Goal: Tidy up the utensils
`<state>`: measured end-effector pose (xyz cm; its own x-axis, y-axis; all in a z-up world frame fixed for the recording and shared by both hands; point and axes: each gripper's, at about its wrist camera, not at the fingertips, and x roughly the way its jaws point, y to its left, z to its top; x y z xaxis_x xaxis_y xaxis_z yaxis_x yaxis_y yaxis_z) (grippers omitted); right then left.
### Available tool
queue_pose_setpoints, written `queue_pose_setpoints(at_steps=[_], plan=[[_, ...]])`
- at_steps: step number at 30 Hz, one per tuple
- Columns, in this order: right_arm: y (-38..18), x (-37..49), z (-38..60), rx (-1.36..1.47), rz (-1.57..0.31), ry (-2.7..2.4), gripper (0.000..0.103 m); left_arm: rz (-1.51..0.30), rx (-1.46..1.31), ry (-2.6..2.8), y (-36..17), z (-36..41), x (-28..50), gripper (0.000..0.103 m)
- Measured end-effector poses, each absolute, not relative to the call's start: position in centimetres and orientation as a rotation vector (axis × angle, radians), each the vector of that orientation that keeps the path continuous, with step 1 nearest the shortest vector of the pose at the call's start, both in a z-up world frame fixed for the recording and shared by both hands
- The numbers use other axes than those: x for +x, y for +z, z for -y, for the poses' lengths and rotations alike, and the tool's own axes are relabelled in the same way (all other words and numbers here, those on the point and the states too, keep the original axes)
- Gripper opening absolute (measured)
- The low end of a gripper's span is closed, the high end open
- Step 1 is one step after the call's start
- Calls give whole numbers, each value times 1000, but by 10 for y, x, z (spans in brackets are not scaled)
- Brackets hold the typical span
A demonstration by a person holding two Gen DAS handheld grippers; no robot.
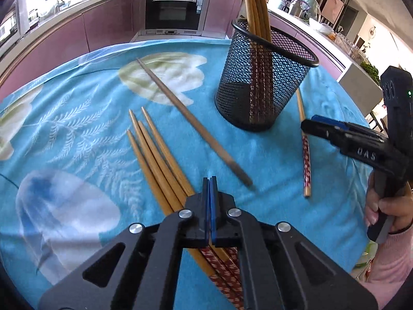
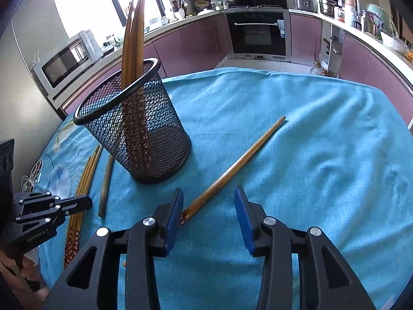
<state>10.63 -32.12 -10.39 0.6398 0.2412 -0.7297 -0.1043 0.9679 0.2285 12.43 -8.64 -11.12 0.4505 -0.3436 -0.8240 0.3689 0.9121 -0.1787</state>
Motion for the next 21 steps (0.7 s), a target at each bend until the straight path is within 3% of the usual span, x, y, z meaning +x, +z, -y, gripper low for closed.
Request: queue_pose_setpoints(at_steps=[5, 14, 17, 21], plan=[[-92, 87, 287, 141, -826, 418, 38, -983, -20, -473, -105, 74, 116, 3], [-117, 105, 209, 12, -899, 512, 22, -941, -75, -448, -93, 52, 111, 10], [-116, 104, 206, 11, -910, 493, 8, -934, -94, -437, -91, 41, 109, 15], [-116, 85, 212, 45, -931, 519, 7, -927, -117, -445, -89, 32, 109, 18]])
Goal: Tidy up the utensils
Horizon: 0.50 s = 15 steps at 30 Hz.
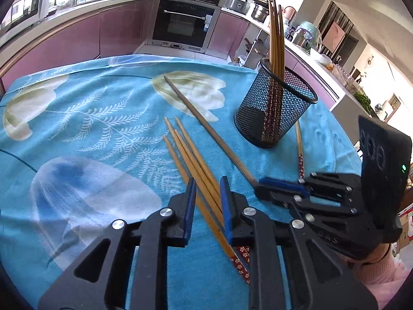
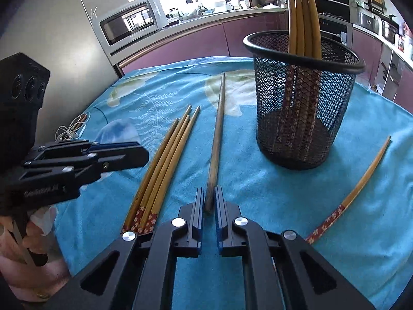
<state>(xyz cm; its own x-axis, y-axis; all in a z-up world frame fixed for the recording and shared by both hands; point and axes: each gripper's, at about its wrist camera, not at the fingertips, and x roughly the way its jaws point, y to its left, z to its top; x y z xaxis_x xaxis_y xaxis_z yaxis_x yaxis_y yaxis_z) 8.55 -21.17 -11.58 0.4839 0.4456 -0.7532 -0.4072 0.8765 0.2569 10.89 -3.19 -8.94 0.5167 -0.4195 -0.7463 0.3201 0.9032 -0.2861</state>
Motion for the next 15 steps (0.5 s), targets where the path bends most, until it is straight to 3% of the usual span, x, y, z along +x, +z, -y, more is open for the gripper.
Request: queue_pose_setpoints(at_steps=[10, 12, 15], plan=[[-109, 26, 212, 53, -972, 628, 13, -943, -58, -540, -97, 52, 105, 23], [-100, 33, 226, 36, -932, 531, 28, -940, -44, -551, -98, 56, 104, 23], [-97, 55, 255, 78, -897, 350, 32, -935, -39, -557, -97, 58, 103, 24]])
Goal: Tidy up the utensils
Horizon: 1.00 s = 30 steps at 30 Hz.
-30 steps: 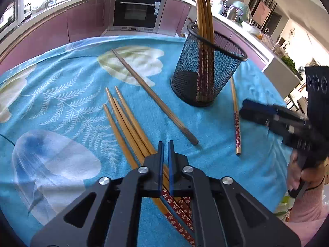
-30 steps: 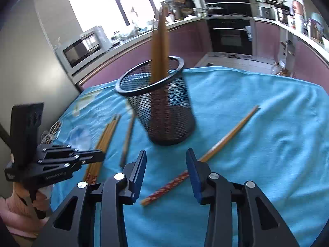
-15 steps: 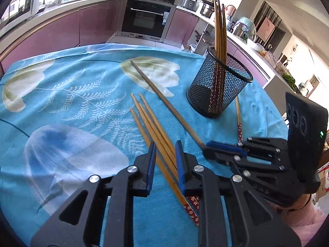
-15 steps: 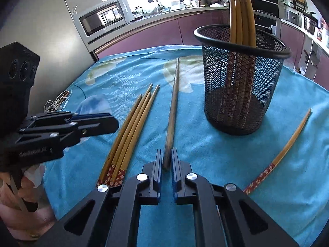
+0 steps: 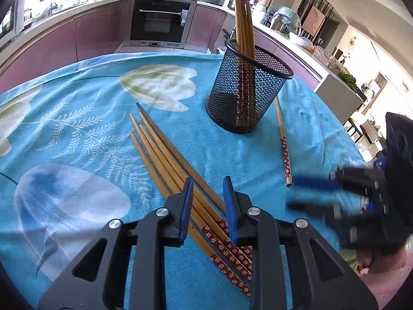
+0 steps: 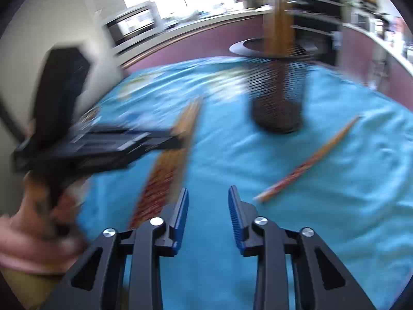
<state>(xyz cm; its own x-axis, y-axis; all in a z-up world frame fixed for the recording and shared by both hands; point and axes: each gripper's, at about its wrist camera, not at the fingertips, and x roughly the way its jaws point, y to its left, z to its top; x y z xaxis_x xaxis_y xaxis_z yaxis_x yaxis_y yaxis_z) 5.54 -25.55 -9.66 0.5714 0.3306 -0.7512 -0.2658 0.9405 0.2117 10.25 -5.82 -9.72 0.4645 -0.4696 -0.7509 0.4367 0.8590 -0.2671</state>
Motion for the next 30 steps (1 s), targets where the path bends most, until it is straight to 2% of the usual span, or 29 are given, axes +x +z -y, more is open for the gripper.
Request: queue_pose_setpoints(at_steps=[2, 8, 10, 15, 17, 23, 26, 28, 29, 30], plan=[[-99, 71, 271, 88, -891, 232, 41, -933, -37, -556, -97, 58, 102, 25], [-114, 93, 283, 85, -927, 116, 42, -935, -50, -558, -99, 56, 103, 29], [-116, 95, 277, 43, -929, 109, 39, -936, -51, -562, -100, 56, 104, 31], [-112, 82, 292, 63, -975, 111, 15, -935, -57, -578, -101, 56, 104, 31], [-112, 74, 300, 53, -989, 92, 14, -931, -61, -581, -101, 53, 104, 32], [-108, 86, 308, 63, -952, 34, 23, -930, -77, -572, -102, 47, 107, 33], [-114, 104, 310, 64, -957, 19, 23, -928, -76, -561, -101, 45, 106, 33], [-118, 110, 310, 53, -954, 15, 22, -928, -75, -550, -102, 42, 105, 34], [-117, 110, 311, 56, -953, 17, 18, -929, -78, -546, -102, 40, 105, 34], [-117, 109, 312, 70, -955, 32, 9, -930, -79, -541, -102, 38, 104, 34]])
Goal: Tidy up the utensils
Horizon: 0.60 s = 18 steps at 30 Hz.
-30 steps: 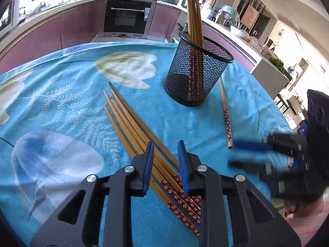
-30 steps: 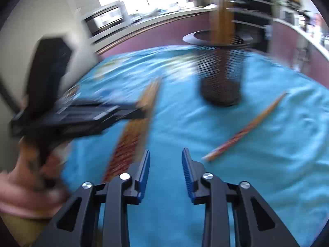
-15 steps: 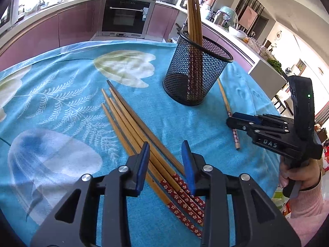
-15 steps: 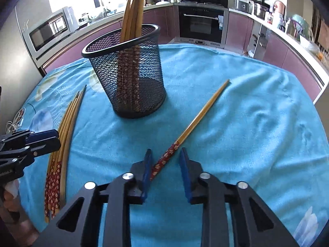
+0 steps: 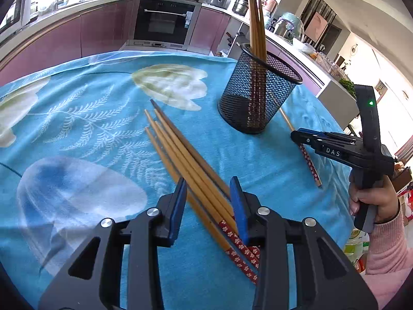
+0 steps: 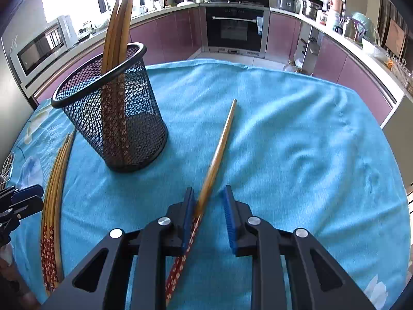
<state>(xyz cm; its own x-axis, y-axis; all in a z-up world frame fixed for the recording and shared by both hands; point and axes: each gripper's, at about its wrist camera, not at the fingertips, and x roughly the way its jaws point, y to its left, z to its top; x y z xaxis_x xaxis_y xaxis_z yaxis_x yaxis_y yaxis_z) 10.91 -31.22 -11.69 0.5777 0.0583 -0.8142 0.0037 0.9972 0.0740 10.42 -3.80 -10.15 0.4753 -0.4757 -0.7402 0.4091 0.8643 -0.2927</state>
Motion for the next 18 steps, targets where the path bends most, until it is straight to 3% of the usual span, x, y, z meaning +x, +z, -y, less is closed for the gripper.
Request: queue_pose_setpoints(at_steps=[8, 18], plan=[[-103, 62, 308, 155, -958, 199, 6, -945, -73, -505, -105, 28, 109, 34], [-107, 34, 271, 168, -1006, 349, 10, -977, -69, -495, -112, 22, 108, 32]])
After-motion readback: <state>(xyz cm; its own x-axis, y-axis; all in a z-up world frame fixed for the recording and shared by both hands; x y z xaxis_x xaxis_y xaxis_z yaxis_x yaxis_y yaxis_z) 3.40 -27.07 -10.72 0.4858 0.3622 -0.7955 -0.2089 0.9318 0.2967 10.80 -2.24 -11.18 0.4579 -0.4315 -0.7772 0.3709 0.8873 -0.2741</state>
